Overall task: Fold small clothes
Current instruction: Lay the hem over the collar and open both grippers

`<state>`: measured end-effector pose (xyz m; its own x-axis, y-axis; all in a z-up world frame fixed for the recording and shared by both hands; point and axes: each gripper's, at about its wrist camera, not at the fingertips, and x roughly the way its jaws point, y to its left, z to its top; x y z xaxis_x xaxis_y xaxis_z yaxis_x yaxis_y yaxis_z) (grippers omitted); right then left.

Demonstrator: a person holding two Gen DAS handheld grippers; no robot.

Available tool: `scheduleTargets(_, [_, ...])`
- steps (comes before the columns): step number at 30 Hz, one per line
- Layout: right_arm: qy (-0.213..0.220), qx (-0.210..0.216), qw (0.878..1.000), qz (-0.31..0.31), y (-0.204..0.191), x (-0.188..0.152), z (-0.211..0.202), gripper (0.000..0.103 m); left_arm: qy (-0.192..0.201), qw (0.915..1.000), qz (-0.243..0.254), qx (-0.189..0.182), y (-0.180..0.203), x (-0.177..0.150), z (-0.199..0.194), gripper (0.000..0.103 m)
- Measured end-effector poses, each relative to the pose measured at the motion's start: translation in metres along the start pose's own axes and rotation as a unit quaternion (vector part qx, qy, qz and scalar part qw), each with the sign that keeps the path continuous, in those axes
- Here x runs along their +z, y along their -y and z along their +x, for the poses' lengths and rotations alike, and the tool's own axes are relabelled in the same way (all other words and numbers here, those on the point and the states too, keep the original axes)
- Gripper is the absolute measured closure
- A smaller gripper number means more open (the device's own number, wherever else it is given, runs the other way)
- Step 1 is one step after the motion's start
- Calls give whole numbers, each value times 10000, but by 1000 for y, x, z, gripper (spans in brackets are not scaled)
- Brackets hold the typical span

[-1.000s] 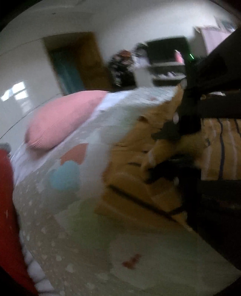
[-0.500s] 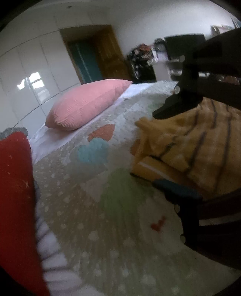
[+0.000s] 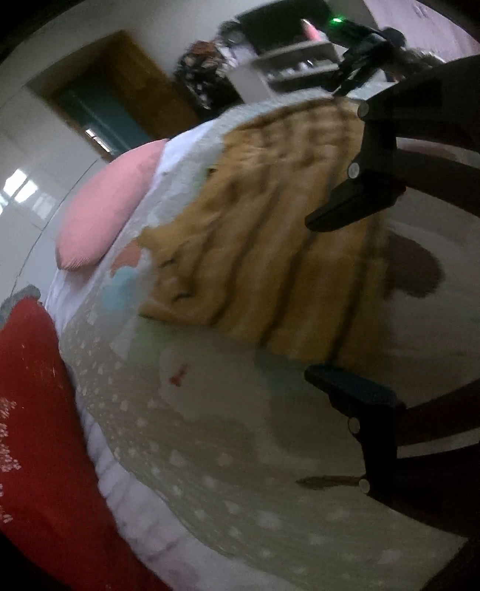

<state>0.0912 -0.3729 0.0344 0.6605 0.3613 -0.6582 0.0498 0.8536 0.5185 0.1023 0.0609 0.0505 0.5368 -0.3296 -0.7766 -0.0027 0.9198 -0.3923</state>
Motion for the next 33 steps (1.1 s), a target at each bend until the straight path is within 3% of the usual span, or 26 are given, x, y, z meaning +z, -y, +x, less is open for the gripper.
scheduleTargets(1, [-133,18,9999,-47,-1,-8,5,53,37,10000,77,20,3,-8,-4,30])
scheduleTargets(2, [-275,98,9996,-65,-1,-15,12,74,65,9999,145,24,6,-18,-10,30])
scheduleTargets(5, [-332,31,9994,-10,11,-28,20,85,-8,9998,148,-141,7,-45,-25,30])
scheduleTargets(10, [76,-398,9970,656,44,-16,0,84,-4,9990,365,264,5,-76,-44,30])
scheduleTargets(12, [160,-285,9967,742,44,-15,-9,84,44,9984,391,399,5,-82,-50,30])
scheduleTargets(16, [452,-442,9975,326,28,-17,-36,84,146,9971,465,584,6,-91,-59,29])
scheduleTargets(20, [594,-316,9977,-43,3,-20,-46,84,250,9946,697,733,17,-95,-59,29])
scheduleTargets(27, [319,-261,9966,-711,-46,-26,-6,77,348,9913,1034,739,34,-101,-58,29])
scheduleTargets(33, [131,-343,9970,-683,-35,-44,34,77,405,9919,1012,656,33,-91,-51,28])
